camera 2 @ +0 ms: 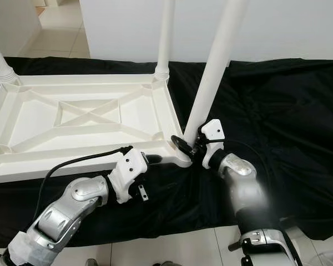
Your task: Building children table
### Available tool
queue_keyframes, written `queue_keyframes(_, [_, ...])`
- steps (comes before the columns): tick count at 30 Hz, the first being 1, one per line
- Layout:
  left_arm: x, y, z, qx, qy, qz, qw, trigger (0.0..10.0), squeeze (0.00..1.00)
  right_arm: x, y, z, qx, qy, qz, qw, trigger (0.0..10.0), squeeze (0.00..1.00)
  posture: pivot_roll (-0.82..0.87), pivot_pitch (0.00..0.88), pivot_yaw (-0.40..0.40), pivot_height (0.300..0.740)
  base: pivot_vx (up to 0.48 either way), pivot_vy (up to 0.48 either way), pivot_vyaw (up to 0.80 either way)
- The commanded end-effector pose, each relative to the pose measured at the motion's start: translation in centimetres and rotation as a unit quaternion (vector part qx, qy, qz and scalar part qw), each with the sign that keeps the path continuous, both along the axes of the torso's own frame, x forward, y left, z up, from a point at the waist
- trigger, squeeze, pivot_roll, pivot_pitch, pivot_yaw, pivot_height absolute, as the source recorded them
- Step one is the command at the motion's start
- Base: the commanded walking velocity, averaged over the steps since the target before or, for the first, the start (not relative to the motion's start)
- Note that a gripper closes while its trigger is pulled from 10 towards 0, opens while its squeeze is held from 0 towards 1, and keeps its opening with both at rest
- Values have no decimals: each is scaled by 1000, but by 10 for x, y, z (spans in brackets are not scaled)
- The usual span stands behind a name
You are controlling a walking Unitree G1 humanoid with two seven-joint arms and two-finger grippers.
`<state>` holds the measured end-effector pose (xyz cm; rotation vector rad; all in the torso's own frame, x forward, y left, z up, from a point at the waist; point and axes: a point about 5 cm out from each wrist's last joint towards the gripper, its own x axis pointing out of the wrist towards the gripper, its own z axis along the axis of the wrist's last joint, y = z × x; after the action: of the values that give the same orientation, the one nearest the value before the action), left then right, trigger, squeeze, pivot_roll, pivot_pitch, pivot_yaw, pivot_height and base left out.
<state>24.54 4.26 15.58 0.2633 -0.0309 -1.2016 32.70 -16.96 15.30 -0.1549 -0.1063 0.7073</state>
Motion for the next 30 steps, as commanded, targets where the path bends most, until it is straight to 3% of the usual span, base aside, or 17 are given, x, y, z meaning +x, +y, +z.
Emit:
queue_keyframes(1, [0,0,-4,6,3,14,1000,10000,0,-2,-4,-11,-3,21,-10,1000,10000,0,-25,81,-94,740,0,0,0])
queue_keyframes(5, [3,1,-6,10,25,23,999,10000,0,-2,-4,-10,9,17,-24,1000,10000,0,-29,80,-89,740,0,0,0])
queue_keyframes(11, [13,2,-4,10,30,53,998,10000,0,-2,-4,-12,23,5,-93,995,10000,0,-35,77,-75,740,0,0,0])
queue_keyframes(16, [24,3,-2,13,-6,98,995,10000,0,-10,9,-16,71,20,-125,989,10000,0,-44,73,-58,740,0,0,0])
queue_keyframes(19, [26,2,-2,13,-8,105,994,10000,0,-12,11,-17,73,20,-132,988,10000,0,-43,74,-58,740,0,0,0])
queue_keyframes(23, [31,5,1,9,-20,120,993,10000,0,-19,12,-18,104,20,-226,968,10000,0,-47,79,-55,740,0,0,0])
queue_keyframes(25, [32,5,2,9,-20,120,993,10000,0,-19,12,-18,105,21,-235,966,10000,0,-47,79,-55,740,0,0,0])
queue_keyframes(28, [31,5,6,2,-70,112,991,10000,0,-26,14,-18,127,30,-296,946,10000,0,-50,84,-53,740,0,0,0])
queue_keyframes(30, [31,5,4,1,-53,112,992,10000,0,-32,25,-22,145,43,-333,931,10000,0,-50,87,-56,740,0,0,0])
